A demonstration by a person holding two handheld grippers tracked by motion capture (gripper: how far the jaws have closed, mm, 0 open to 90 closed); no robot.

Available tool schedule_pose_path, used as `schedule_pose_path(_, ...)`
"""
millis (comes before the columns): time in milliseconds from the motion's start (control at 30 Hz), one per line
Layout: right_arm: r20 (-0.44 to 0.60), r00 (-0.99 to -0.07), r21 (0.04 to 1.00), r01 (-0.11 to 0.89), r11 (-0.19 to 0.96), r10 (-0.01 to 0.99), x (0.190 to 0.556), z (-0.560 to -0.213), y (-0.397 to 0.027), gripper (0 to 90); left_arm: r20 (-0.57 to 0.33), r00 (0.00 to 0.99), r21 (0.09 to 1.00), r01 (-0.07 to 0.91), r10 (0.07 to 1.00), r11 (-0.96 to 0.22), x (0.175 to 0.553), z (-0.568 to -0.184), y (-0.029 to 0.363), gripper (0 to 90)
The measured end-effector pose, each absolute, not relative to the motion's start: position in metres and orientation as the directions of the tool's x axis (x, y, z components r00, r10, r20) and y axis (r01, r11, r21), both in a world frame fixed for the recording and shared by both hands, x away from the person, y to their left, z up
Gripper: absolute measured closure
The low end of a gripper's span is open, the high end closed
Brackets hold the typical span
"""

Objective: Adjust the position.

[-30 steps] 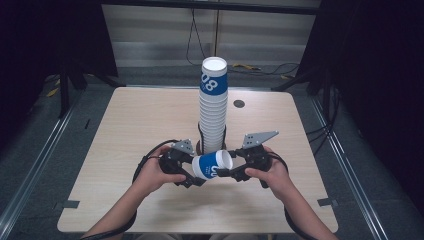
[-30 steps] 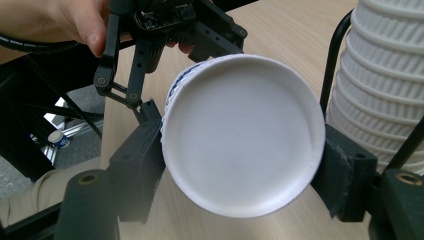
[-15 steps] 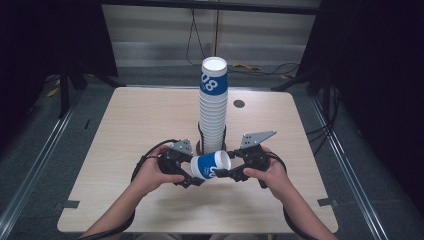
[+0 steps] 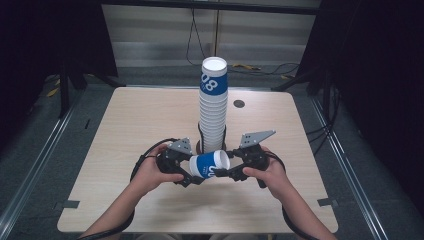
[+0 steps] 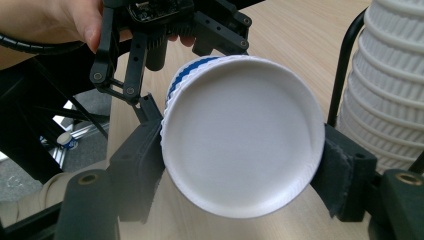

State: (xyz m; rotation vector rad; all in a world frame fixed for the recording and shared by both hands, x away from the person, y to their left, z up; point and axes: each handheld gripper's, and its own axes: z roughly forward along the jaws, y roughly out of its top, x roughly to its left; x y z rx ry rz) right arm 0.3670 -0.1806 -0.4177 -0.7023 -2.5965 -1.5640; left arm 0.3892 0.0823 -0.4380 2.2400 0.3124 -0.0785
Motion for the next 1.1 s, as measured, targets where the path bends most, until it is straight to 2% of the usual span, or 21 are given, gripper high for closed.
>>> schedule_pose_path(567,0.266,-0.895,0.829,0.402,0.389,0.357,0.368,-0.419,-0.18,28.2,-0.128,0.974,0.755,0.217,0.185,-0.619,0.389,-0.436,0.082,15.7)
schedule_pose_path(1100,0.294,-0.889,0.821,0.423,0.384,0.352,0.368,-0.421,-0.184,28.5,-0.083,0.982,0.74,0.174,0.168,-0.65,0.387,-0.427,0.082,23.0)
